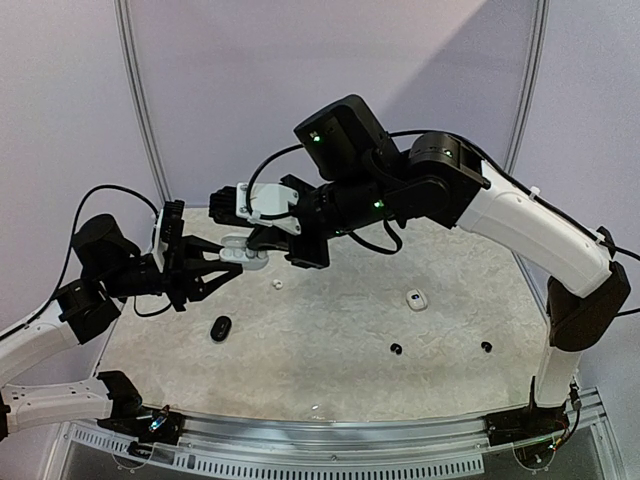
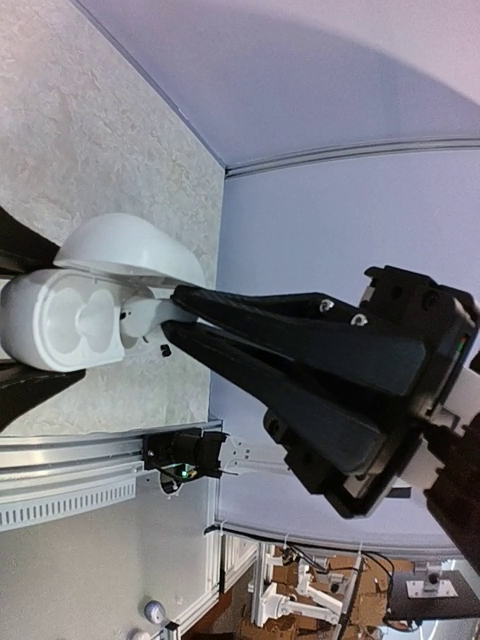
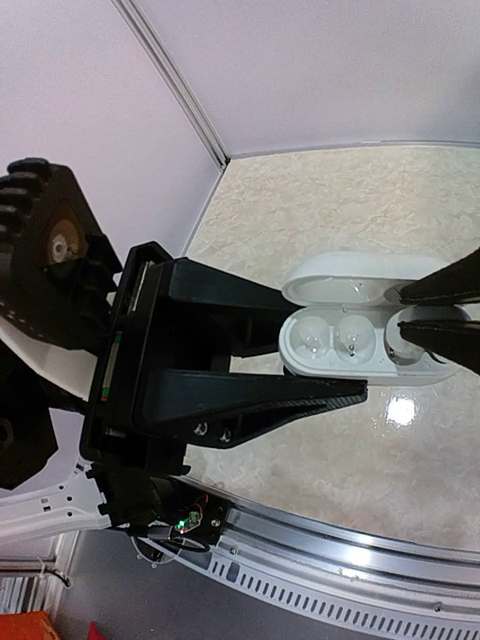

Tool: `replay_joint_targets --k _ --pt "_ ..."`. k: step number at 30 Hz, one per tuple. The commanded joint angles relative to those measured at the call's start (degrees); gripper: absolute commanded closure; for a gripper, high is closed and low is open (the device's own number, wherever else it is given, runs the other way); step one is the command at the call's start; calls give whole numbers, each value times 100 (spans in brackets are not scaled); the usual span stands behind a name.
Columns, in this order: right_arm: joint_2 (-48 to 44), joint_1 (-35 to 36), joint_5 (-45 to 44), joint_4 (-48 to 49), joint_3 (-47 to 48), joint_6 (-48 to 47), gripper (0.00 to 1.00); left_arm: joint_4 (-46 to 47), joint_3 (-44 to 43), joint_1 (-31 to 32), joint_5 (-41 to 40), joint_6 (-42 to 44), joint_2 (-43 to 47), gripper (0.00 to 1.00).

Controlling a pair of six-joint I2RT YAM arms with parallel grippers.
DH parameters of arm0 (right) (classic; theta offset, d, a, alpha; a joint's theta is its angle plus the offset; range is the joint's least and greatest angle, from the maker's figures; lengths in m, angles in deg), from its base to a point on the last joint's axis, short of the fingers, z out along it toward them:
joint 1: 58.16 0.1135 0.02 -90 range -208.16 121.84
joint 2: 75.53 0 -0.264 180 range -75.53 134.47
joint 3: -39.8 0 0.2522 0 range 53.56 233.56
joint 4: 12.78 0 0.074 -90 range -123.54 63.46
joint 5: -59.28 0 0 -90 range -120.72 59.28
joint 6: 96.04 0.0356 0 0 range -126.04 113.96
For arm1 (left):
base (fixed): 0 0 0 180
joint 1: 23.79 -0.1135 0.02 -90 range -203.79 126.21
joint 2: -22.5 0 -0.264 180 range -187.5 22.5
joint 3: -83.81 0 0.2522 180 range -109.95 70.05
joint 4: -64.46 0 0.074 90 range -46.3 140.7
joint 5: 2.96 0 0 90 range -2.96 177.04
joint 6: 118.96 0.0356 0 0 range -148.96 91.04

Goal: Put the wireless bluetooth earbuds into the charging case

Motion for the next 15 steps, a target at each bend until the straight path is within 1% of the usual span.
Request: replay_joint_targets --k 1,5,11,15 --pt "-43 -75 276 -147 -92 -89 95 227 -66 -27 162 -73 59 100" --pt "-40 -62 343 -234 -93 -276 96 249 -68 -43 294 -101 68 100" --pt "79 114 41 -599 -26 -798 96 311 -92 -66 363 -123 55 100" --pt "135 136 30 -722 -13 -899 96 353 -99 -80 436 -128 53 100"
